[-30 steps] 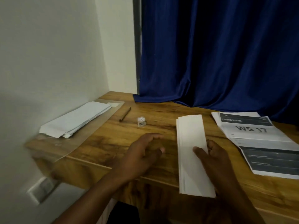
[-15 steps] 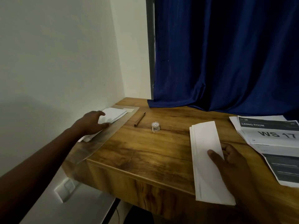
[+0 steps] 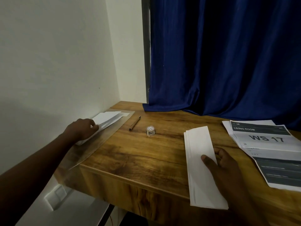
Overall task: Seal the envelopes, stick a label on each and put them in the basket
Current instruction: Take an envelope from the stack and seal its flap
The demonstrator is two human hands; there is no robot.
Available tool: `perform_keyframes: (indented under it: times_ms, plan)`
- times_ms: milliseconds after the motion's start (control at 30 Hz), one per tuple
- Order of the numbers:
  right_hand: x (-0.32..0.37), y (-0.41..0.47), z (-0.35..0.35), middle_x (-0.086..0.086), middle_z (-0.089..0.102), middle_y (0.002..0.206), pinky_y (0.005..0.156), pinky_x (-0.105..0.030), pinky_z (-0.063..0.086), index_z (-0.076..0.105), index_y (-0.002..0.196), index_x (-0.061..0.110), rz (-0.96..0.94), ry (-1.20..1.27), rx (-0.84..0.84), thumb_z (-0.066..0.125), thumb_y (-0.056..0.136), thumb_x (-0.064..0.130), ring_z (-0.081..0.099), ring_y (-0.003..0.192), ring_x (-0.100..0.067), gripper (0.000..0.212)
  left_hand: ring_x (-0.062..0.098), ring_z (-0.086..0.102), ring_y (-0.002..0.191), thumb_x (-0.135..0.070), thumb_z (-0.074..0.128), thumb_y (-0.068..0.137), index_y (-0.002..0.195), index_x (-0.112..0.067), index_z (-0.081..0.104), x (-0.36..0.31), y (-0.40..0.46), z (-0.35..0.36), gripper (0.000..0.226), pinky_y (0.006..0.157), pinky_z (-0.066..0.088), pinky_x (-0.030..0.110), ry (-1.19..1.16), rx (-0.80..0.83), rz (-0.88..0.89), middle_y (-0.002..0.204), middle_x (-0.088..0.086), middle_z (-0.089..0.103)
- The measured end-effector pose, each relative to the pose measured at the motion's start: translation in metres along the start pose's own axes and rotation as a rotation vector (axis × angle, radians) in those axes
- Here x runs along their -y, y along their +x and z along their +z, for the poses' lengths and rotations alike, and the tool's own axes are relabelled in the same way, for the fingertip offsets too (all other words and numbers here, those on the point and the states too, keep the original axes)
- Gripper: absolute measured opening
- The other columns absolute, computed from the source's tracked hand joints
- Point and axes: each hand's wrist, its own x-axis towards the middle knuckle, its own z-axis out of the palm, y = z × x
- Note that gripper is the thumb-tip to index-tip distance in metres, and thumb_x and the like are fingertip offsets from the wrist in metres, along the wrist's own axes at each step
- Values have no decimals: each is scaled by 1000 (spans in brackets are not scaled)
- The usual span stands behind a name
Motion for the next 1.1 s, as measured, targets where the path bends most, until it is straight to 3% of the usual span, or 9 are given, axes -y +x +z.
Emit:
perform_keyframes:
  times_ms: [100, 200, 333, 500, 633, 767, 967, 1033, 1100]
  plan:
    - [1, -1, -1, 1, 57, 114, 72, -28, 44, 53, 134, 13, 5, 19, 10, 65, 95, 32, 57, 91, -15, 45, 23, 62, 80, -40, 47, 100, 95, -16, 72, -3, -1, -2, 35, 68, 46, 31, 75, -68, 14, 96, 7, 71]
    - [2, -2, -1, 2, 56, 111, 64, -20, 40, 54, 133, 12, 3, 15, 6, 65, 95, 31, 54, 83, -7, 44, 21, 62, 71, -33, 48, 98, 91, -16, 70, -8, -5, -3, 29, 62, 46, 28, 175, -169, 20, 87, 5, 68]
    - [1, -3, -1, 4, 55, 111, 65, -19, 40, 55, 131, 12, -7, -6, 6, 66, 95, 31, 52, 82, -3, 43, 20, 62, 74, -39, 56, 98, 98, -22, 70, -9, -9, -9, 22, 62, 45, 28, 187, -228, 18, 86, 0, 65]
    - [3, -2, -1, 6, 54, 110, 64, -15, 38, 55, 131, 13, -13, -24, -1, 66, 95, 31, 49, 80, 3, 42, 19, 61, 76, -63, 66, 86, 85, -28, 68, -6, -6, -19, 36, 65, 44, 29, 64, -172, -64, 84, -3, 65]
    - [3, -4, -2, 5, 58, 111, 65, -15, 39, 56, 130, 14, -26, 0, 16, 66, 95, 28, 52, 83, 3, 39, 23, 62, 84, -61, 57, 93, 95, -29, 70, -5, -6, -26, 34, 70, 44, 32, 70, -138, -40, 98, 1, 69]
    - [6, -6, -2, -5, 63, 127, 72, -20, 44, 55, 132, 14, -14, 7, 36, 65, 95, 27, 58, 94, -11, 40, 32, 66, 93, -57, 55, 96, 102, -33, 69, 2, -19, -48, 29, 75, 50, 37, 7, -289, -25, 104, 6, 72]
    - [14, -9, -10, 26, 31, 140, 98, -22, 33, 24, 156, 38, -138, 52, 122, 65, 96, 22, 33, 126, 0, 75, 19, 69, 83, -66, 56, 92, 99, -32, 65, 0, -53, -114, 36, 74, 53, 38, -381, -649, 90, 89, -11, 72]
    - [14, -10, -12, 29, 28, 143, 102, -18, 29, 30, 152, 44, -175, 34, 144, 63, 97, 21, 30, 130, 3, 68, 6, 67, 73, -69, 58, 89, 102, -32, 65, -13, -73, -128, 40, 69, 51, 31, -660, -704, 104, 87, -8, 73]
    - [13, -13, -13, 28, 36, 141, 101, -15, 31, 46, 140, 47, -192, 15, 165, 59, 99, 21, 37, 126, 5, 51, 11, 64, 69, -62, 62, 90, 103, -31, 65, -32, -95, -132, 34, 66, 48, 31, -916, -700, 120, 89, 2, 74]
